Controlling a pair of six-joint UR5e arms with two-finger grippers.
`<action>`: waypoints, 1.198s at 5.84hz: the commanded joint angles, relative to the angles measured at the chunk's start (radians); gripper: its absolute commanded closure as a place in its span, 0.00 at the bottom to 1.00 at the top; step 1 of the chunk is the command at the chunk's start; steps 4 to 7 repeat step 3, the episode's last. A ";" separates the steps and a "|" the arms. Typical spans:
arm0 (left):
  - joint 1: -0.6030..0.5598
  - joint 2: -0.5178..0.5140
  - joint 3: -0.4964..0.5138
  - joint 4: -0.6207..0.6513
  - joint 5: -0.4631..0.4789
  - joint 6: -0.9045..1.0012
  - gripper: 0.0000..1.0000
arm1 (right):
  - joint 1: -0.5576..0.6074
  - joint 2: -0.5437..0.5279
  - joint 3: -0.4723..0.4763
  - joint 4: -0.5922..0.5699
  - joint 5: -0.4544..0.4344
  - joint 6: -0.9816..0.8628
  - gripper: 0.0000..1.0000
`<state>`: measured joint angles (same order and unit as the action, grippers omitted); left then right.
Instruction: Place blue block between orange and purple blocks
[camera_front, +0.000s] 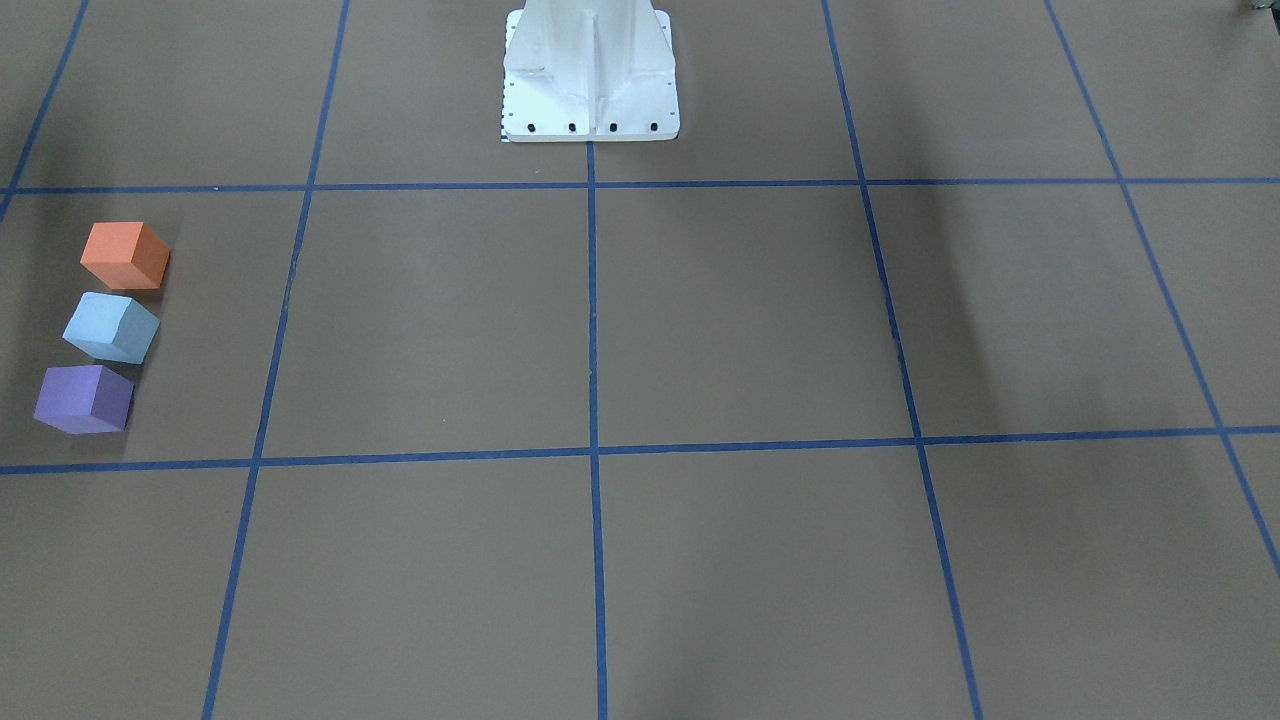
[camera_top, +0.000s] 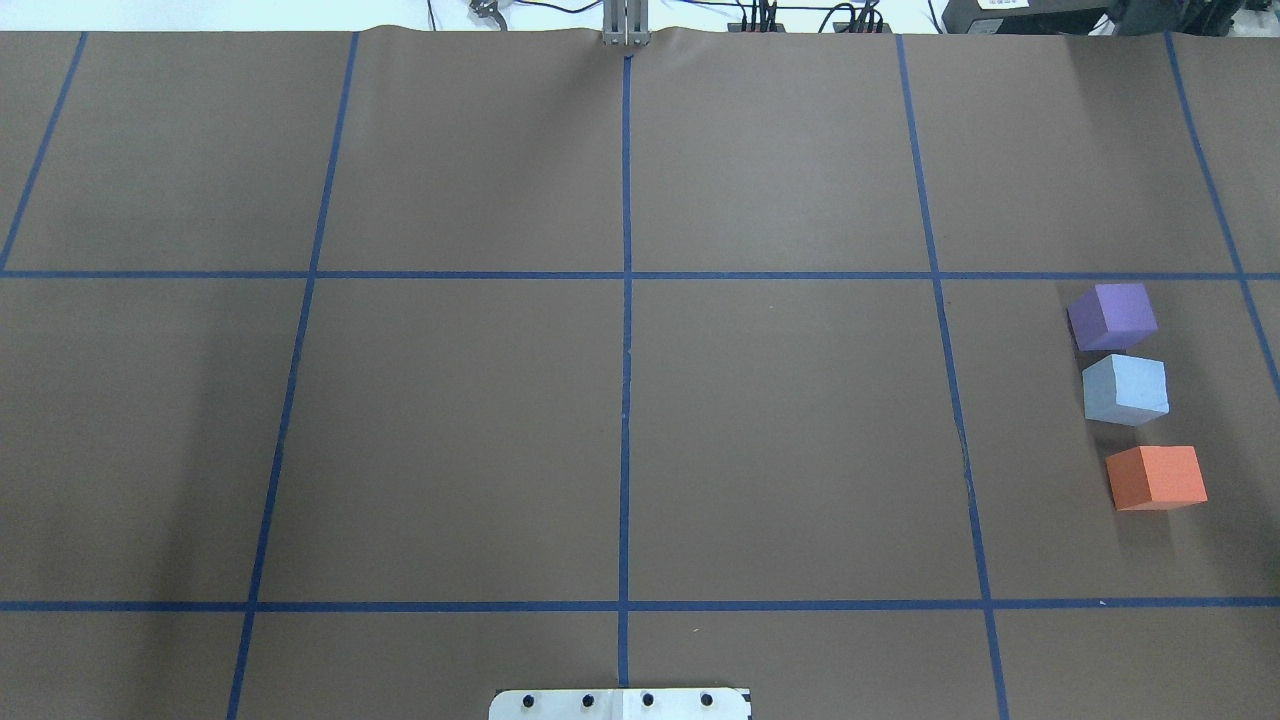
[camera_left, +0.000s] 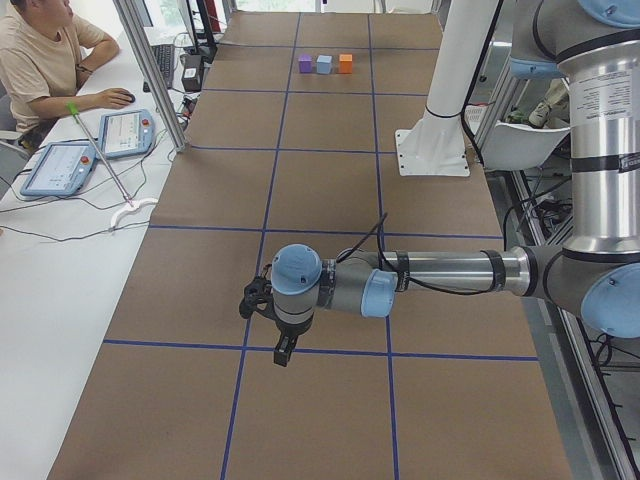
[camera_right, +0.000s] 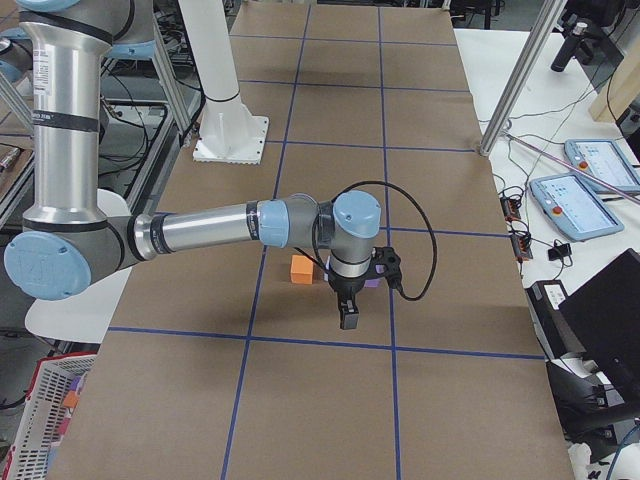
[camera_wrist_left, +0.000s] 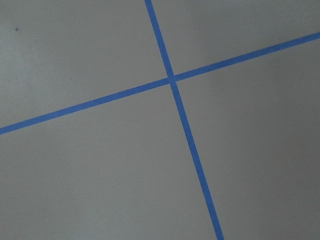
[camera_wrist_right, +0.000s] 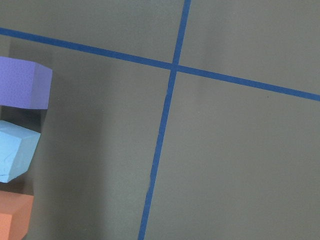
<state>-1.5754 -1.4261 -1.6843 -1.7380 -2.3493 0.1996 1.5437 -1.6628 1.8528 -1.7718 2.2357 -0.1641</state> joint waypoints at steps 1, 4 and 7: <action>0.000 0.001 0.000 0.002 0.001 0.000 0.00 | -0.002 0.000 -0.001 0.000 -0.001 0.000 0.00; 0.002 0.001 0.003 0.003 0.001 0.000 0.00 | -0.007 0.000 -0.003 0.000 0.001 0.000 0.00; 0.002 0.001 0.003 0.003 0.001 0.000 0.00 | -0.007 0.000 -0.003 0.000 0.001 0.000 0.00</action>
